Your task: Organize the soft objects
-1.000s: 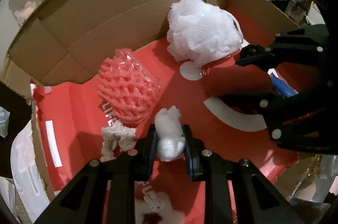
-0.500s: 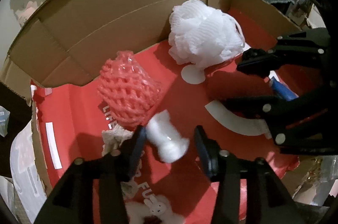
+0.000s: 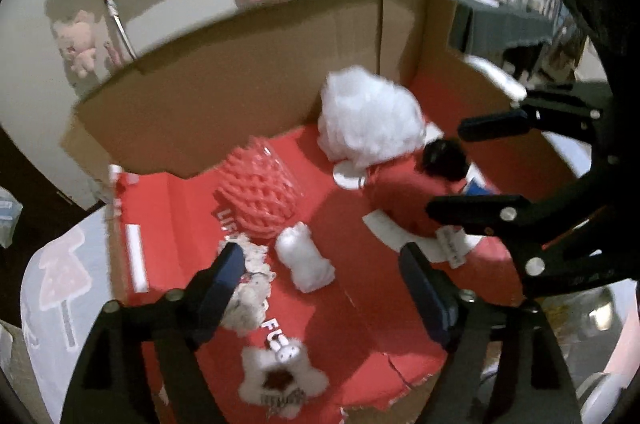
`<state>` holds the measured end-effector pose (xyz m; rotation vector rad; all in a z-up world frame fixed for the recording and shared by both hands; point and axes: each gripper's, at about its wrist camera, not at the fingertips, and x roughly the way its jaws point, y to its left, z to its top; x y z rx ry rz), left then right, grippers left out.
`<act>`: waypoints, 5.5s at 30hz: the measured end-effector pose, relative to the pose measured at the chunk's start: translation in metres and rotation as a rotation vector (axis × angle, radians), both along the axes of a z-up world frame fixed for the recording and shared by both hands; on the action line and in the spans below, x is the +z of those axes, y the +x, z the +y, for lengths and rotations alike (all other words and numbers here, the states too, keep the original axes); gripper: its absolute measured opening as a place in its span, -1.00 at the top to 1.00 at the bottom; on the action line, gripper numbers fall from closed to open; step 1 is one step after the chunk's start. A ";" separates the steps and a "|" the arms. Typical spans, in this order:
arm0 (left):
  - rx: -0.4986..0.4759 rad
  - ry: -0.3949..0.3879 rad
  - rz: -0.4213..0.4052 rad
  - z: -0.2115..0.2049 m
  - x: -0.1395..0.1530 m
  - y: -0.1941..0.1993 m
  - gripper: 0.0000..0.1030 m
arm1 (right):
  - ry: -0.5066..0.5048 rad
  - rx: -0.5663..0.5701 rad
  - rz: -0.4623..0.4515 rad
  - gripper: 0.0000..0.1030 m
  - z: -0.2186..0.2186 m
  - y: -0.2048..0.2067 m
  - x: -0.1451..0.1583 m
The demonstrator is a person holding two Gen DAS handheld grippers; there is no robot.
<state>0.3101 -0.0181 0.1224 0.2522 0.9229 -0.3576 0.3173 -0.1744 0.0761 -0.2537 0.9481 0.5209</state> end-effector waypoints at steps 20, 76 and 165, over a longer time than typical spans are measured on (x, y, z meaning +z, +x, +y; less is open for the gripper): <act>0.080 -0.253 -0.405 0.029 0.096 -0.162 -1.00 | 0.114 -0.093 -0.385 -0.76 -0.043 -0.173 0.100; 0.193 -0.299 -0.170 0.022 -0.079 -0.238 -1.00 | 0.144 -0.302 -0.154 -0.77 -0.098 -0.222 -0.090; -0.161 -0.222 -0.045 -0.045 -0.089 -0.213 -0.55 | 0.393 0.074 -0.062 -0.22 -0.099 -0.245 -0.095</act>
